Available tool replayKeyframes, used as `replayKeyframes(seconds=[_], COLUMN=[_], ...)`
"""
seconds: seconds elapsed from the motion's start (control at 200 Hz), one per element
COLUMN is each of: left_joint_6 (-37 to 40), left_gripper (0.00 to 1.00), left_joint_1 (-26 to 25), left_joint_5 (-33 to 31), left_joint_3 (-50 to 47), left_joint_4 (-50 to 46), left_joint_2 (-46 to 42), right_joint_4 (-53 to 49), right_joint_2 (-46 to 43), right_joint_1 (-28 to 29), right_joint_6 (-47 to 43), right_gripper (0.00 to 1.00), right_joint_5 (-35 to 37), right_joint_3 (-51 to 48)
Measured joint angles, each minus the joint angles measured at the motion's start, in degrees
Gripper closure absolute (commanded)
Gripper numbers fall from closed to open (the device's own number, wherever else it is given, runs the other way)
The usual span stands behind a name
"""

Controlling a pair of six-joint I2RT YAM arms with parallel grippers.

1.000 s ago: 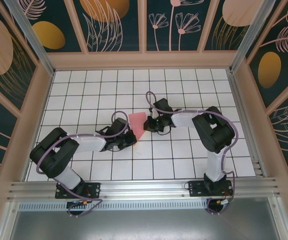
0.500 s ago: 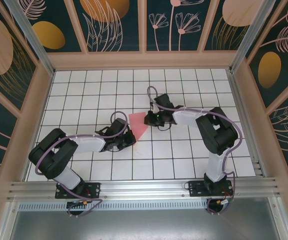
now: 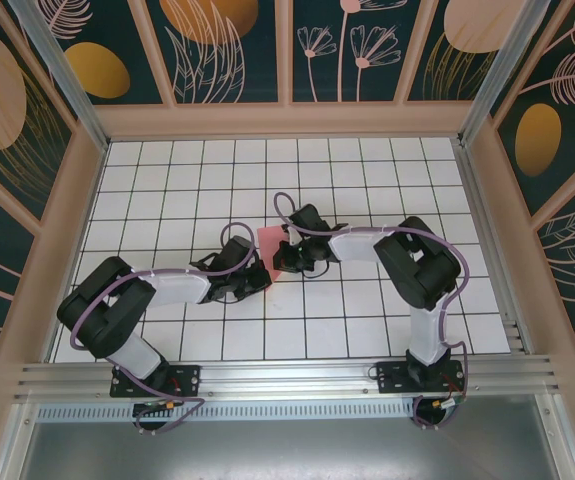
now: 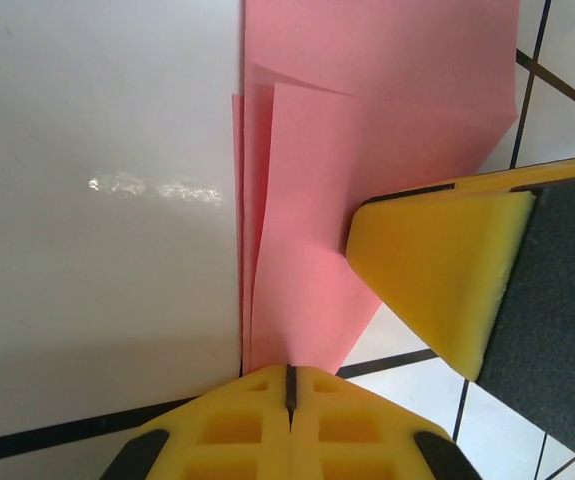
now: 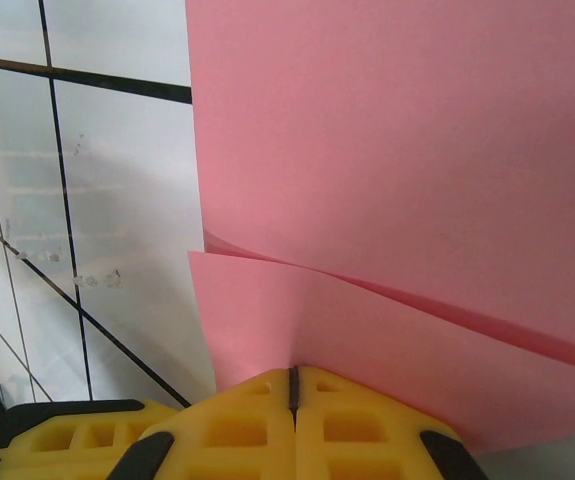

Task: Fold a paper plane with a square sheet of paper (pick it up from the middle)
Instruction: Third fold the triangle at the center of the table.

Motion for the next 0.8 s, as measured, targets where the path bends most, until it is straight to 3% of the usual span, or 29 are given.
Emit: replayKeyframes(seconds=[0.44, 0.611, 0.796], left_joint_6=[9.0, 10.3, 9.5], left_gripper=[1.0, 1.0, 1.0], left_joint_1=[-0.8, -1.1, -1.1], left_joint_5=[3.1, 2.5, 0.2], left_joint_3=[0.0, 0.0, 0.5], left_joint_4=[-6.5, -10.3, -7.4], left_joint_2=[-2.8, -4.9, -7.3], right_joint_4=[-0.2, -0.2, -0.1], right_joint_2=[0.9, 0.9, 0.9], right_joint_1=[-1.0, -1.1, -1.1], right_joint_6=[1.1, 1.3, 1.5], right_gripper=[0.98, 0.98, 0.98], right_joint_5=[-2.7, -2.7, -3.0], right_joint_3=[0.5, 0.5, 0.5])
